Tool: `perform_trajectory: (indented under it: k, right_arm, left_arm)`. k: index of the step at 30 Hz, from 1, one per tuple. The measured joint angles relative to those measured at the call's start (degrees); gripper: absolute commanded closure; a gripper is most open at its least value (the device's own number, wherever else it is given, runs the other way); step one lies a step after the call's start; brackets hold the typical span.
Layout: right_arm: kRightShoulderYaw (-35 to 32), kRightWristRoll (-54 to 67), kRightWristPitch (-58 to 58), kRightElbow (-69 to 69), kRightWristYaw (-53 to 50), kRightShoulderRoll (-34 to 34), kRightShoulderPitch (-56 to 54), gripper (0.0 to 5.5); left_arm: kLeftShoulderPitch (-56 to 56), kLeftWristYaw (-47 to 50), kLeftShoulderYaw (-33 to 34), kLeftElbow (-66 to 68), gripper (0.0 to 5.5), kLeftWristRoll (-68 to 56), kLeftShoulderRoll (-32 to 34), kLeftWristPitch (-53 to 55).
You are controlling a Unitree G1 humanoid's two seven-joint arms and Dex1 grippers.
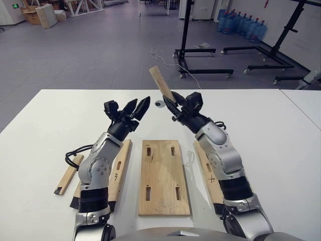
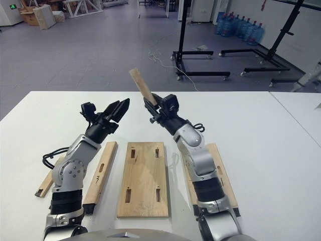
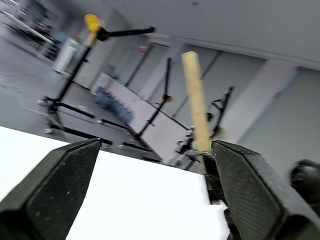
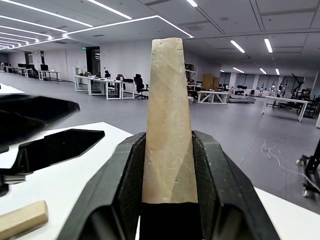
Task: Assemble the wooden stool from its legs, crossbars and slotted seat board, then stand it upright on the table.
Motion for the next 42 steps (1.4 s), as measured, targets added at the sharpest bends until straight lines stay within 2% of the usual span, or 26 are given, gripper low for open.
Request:
perform_trajectory:
  k: [7, 13, 21, 22, 29, 36, 42]
  right_arm:
    - [6.1, -5.4, -8.3, 2.2, 6.6, -1.8, -2.2, 4.22]
    - [6.7, -7.0, -11.3, 2.4, 9.7, -3.5, -1.8, 4.22]
    - [7.8, -7.6, -13.0, 2.8, 12.1, -5.1, -0.3, 4.22]
    - [7.9, -7.7, -13.5, 3.0, 12.4, -5.1, -0.3, 4.22]
    - [7.6, -8.2, -16.3, 3.6, 14.4, -6.8, -0.4, 4.22]
    - [6.3, -8.3, -16.8, 3.6, 16.0, -9.4, -0.3, 4.22]
    - [6.3, -8.4, -16.5, 2.5, 16.5, -9.8, 0.4, 4.22]
  left_arm:
    - [-1.0, -0.8, 2.7, 0.4, 1.42, -9.1, 1.8, 4.2]
    - [-2.8, 1.2, 4.7, 1.3, 1.42, -13.5, 1.5, 4.2]
    - [-1.8, 1.2, 2.2, -1.1, 2.51, -15.2, 1.6, 4.4]
    - [-1.5, 1.2, 2.0, -1.4, 2.78, -14.8, 2.1, 4.2]
    - [-0.6, -1.0, 0.8, -2.5, 3.71, -13.0, 6.5, 4.2]
    - [1.1, -3.8, -3.2, -5.7, 4.69, -8.2, 9.0, 2.7]
    - [1.7, -3.9, -4.0, -5.7, 4.97, -5.8, 10.3, 1.4]
